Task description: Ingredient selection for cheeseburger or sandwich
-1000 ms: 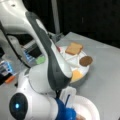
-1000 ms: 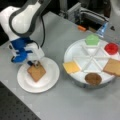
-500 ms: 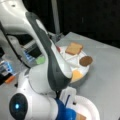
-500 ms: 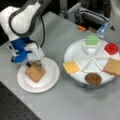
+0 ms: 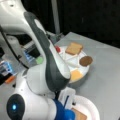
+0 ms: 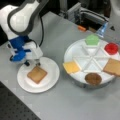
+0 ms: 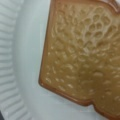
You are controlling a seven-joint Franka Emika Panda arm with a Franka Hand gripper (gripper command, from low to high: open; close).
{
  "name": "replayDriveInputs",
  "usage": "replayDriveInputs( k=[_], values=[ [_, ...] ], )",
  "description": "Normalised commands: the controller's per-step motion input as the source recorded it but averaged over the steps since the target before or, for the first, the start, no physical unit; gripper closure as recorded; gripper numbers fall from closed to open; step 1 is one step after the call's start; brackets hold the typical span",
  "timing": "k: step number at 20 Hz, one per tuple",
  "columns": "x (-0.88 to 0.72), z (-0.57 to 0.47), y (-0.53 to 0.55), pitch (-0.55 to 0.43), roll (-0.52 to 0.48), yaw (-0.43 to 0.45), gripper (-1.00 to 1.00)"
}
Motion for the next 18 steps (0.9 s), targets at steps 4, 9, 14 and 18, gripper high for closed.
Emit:
replayDriveInputs(
  k=[4, 9, 14, 18],
  values=[
    [0.07, 0.23, -0.06, 0.074, 0.105, 0.115, -1.00],
    [0.01, 0.21, 0.05, 0.100, -0.029, 0.084, -1.00],
    [-0.08, 0.21, 0.15, 0.125, -0.179, 0.059, -1.00],
    [-0.22, 0.31, 0.29, 0.157, -0.310, 0.012, -1.00]
  ],
)
